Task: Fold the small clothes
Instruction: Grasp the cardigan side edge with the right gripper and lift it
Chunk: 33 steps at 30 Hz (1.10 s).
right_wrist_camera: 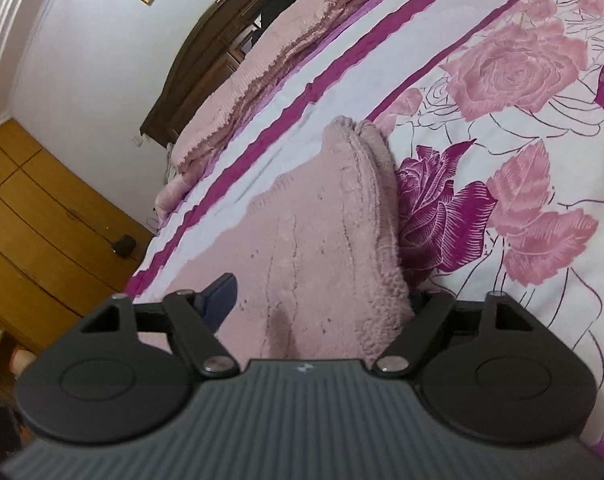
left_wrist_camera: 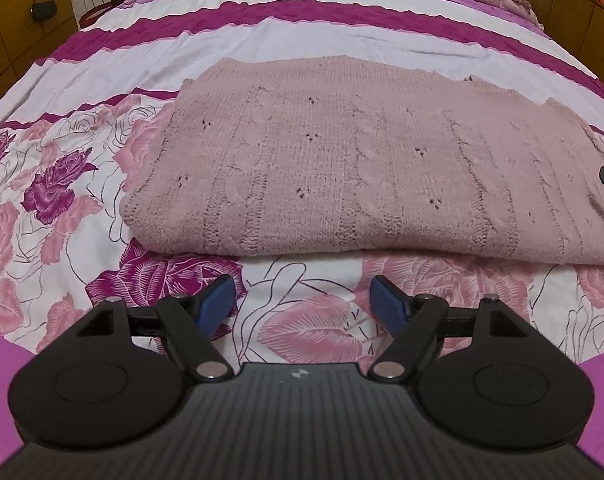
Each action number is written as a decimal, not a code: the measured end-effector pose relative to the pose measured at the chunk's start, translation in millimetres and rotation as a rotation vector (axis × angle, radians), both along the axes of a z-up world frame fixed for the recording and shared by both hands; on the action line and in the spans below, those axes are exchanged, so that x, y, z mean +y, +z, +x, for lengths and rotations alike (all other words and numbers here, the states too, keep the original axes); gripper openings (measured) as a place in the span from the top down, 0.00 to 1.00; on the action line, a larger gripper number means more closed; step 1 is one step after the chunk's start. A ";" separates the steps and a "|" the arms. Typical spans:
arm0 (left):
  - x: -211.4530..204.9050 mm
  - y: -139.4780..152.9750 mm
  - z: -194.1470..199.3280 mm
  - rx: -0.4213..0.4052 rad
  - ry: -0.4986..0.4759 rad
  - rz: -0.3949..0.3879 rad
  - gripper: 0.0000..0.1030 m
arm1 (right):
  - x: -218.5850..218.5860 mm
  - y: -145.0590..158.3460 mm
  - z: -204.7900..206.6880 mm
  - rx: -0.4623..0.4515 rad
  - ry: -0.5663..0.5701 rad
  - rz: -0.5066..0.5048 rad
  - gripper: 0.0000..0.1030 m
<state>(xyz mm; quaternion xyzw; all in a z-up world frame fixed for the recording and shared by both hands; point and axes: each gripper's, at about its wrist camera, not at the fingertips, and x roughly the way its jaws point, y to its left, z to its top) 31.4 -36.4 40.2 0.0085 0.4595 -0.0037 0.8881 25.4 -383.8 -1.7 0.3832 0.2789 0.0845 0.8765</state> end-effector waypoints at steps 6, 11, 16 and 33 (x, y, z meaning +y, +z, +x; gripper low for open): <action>-0.3 -1.6 0.7 -0.005 -0.002 0.005 0.21 | 0.8 1.8 -5.8 -0.056 0.033 0.027 0.56; 0.6 -1.8 1.2 -0.007 -0.003 0.003 0.21 | 4.7 -1.8 1.3 0.005 -0.019 -0.014 0.56; 2.1 -1.2 0.8 -0.012 0.001 -0.002 0.20 | 5.5 -4.7 8.8 0.002 -0.043 0.002 0.55; 33.9 17.4 -11.4 -0.034 0.048 -0.027 0.20 | 21.7 20.7 15.2 -0.077 -0.037 -0.015 0.73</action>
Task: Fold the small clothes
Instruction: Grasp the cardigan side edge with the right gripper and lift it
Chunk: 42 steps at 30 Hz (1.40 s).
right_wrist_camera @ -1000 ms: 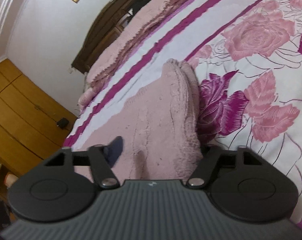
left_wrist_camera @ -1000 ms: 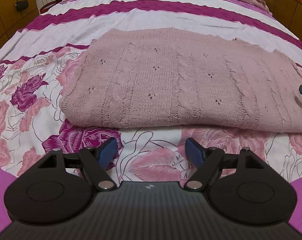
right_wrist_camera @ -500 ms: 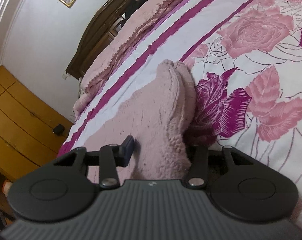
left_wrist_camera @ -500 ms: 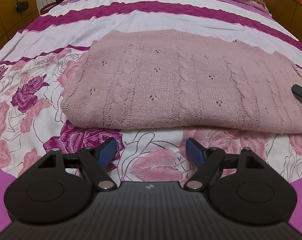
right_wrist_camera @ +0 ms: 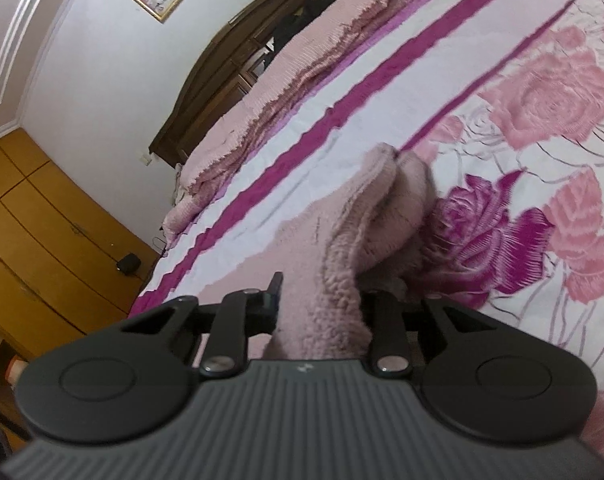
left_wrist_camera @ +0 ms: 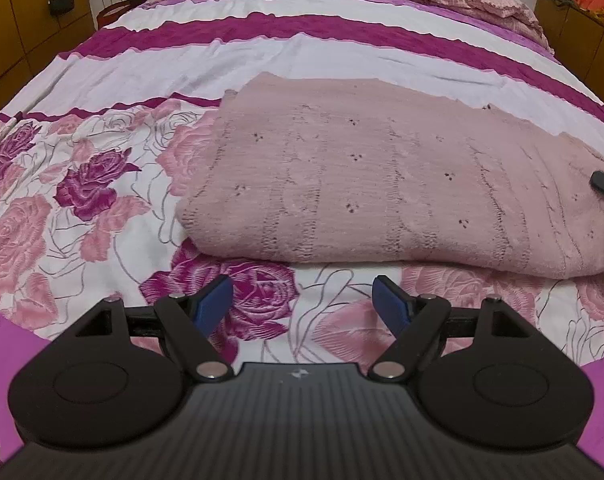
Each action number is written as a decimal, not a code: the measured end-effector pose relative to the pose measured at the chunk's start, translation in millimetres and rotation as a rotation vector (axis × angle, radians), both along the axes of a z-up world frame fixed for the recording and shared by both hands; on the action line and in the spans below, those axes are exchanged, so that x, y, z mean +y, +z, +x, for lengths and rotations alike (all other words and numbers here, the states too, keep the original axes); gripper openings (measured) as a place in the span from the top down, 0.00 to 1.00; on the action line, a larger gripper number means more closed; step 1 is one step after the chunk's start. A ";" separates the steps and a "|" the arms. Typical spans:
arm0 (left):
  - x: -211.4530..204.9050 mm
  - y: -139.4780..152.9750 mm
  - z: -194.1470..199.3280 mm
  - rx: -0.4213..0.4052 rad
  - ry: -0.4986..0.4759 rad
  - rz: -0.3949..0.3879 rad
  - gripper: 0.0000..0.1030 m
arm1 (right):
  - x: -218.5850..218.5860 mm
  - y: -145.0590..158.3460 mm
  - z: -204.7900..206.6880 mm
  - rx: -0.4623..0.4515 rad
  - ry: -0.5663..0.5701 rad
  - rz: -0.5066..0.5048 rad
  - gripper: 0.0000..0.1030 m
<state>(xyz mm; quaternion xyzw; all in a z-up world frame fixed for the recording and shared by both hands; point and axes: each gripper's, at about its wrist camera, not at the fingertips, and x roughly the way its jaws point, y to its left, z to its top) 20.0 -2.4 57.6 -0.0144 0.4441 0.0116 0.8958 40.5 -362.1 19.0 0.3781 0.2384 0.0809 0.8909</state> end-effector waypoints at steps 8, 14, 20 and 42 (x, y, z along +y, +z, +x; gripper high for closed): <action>7.7 3.2 -3.9 0.006 -0.007 0.008 0.20 | 17.5 24.9 4.6 -0.010 0.005 -0.073 0.74; 14.9 16.8 -5.6 -0.029 -0.016 0.007 0.20 | 26.7 36.0 9.9 -0.005 0.007 -0.093 0.74; 26.1 28.3 -7.6 -0.057 -0.019 0.005 0.20 | 48.5 54.7 16.0 -0.025 0.024 -0.150 0.75; 109.0 37.7 -16.1 -0.111 0.125 0.006 0.20 | 214.5 97.5 46.9 -0.102 0.355 -0.517 0.75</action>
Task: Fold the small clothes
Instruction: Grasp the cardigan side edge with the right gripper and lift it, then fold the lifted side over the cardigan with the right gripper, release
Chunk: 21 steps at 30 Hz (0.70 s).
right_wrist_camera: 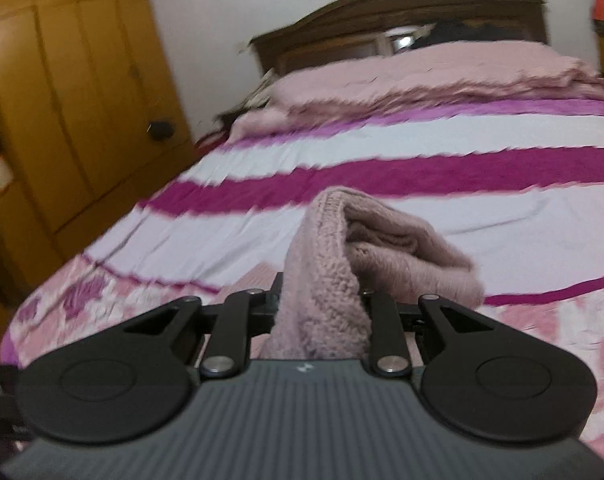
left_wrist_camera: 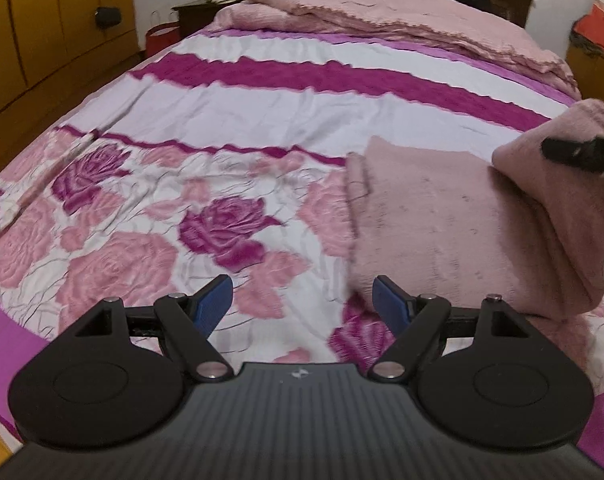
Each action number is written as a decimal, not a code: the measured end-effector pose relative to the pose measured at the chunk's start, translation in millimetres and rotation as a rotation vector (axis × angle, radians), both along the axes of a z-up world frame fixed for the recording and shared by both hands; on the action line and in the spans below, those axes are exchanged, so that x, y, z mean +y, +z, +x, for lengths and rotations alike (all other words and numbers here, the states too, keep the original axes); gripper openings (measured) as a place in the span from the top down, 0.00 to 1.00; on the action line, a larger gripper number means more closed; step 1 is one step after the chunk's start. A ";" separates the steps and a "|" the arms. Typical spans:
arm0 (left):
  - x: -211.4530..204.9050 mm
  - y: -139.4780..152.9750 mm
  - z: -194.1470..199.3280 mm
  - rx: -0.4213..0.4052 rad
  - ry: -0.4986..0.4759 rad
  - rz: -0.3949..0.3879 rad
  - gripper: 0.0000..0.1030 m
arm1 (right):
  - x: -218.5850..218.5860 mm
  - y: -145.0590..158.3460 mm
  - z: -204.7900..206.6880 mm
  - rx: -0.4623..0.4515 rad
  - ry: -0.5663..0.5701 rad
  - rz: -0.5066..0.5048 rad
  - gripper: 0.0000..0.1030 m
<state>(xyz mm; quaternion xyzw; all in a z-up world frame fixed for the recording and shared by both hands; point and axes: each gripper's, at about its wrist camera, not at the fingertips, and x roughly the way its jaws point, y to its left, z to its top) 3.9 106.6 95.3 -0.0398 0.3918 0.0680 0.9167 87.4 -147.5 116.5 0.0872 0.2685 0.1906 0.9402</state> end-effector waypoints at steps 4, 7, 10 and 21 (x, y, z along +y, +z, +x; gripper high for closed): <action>12.4 -6.4 -0.6 0.007 0.026 -0.013 0.20 | 26.0 -27.9 8.8 0.074 0.047 -0.053 0.76; 18.9 -10.0 -1.4 0.010 0.035 -0.021 0.20 | 36.2 -47.2 10.5 0.111 0.067 -0.081 0.76; 24.7 -12.6 -1.7 0.011 0.040 -0.028 0.20 | 41.6 -51.9 7.2 0.102 0.072 -0.098 0.76; 47.7 -19.2 -8.4 0.002 0.086 -0.073 0.20 | 92.3 -26.2 -6.3 -0.042 0.171 -0.230 0.75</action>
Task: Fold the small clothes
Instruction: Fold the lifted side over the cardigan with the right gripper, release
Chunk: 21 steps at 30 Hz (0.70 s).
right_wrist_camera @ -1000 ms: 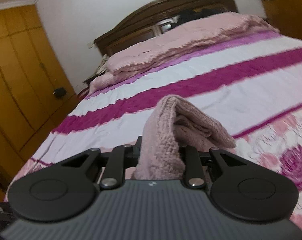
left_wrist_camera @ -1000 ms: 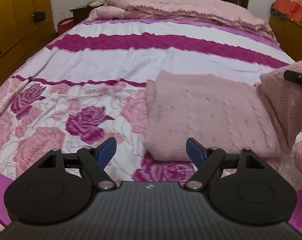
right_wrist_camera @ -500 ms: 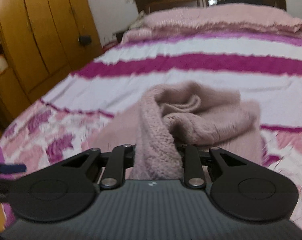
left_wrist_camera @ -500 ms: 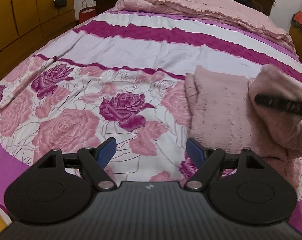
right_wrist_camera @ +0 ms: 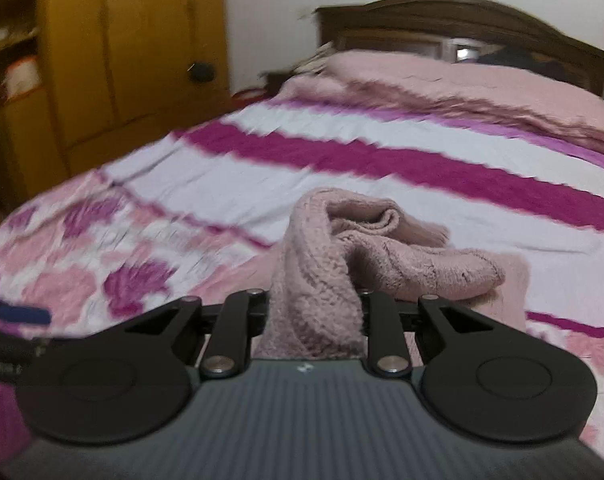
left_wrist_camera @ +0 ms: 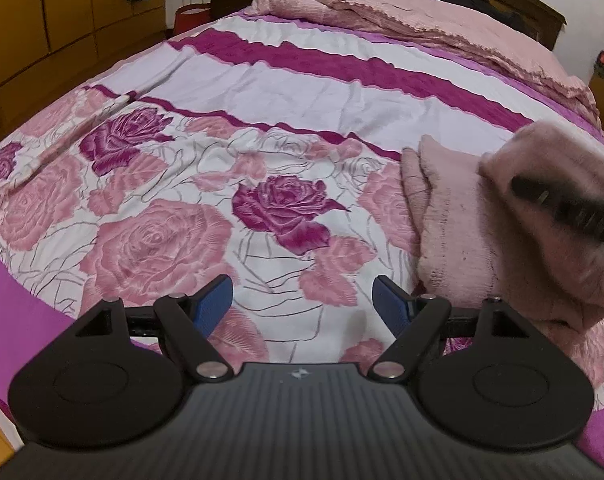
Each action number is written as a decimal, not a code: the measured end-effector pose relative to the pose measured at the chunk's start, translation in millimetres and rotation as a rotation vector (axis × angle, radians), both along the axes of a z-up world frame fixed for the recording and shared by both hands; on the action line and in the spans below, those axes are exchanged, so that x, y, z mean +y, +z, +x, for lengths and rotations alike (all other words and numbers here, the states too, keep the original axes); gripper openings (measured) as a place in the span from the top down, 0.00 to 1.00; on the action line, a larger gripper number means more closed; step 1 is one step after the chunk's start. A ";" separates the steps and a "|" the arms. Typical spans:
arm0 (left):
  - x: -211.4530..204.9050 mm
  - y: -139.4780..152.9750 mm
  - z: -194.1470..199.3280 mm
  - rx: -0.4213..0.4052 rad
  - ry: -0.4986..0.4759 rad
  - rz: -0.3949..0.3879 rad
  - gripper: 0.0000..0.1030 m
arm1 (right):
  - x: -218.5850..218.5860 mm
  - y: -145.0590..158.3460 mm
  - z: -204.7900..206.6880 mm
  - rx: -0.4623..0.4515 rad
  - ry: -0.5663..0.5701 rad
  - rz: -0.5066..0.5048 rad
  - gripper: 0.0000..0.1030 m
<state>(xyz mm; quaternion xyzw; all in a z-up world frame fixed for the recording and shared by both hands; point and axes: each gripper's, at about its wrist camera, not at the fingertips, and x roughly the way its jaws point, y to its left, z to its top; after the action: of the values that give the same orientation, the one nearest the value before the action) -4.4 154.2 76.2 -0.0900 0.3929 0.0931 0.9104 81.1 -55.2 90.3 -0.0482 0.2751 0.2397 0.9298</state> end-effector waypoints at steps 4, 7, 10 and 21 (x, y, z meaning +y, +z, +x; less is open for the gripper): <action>3.9 -0.1 -2.0 0.002 0.011 -0.007 0.20 | 22.7 -28.9 1.7 0.055 0.013 -0.067 0.64; 2.9 3.3 -2.1 -0.008 0.004 0.003 0.20 | 21.6 -23.6 -5.5 0.045 0.035 -0.025 0.49; -1.1 9.0 1.0 -0.021 -0.006 0.006 0.20 | 7.8 -9.3 -12.5 0.056 0.041 0.063 0.48; -55.4 50.3 25.0 -0.116 -0.157 0.058 0.20 | -68.2 15.3 -43.5 -0.027 -0.053 0.182 0.48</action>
<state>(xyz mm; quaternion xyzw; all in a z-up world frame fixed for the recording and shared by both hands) 20.5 98.9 126.4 -0.0378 0.3425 0.0276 0.9384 37.6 -123.4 105.6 0.0404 0.2409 0.2385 0.9399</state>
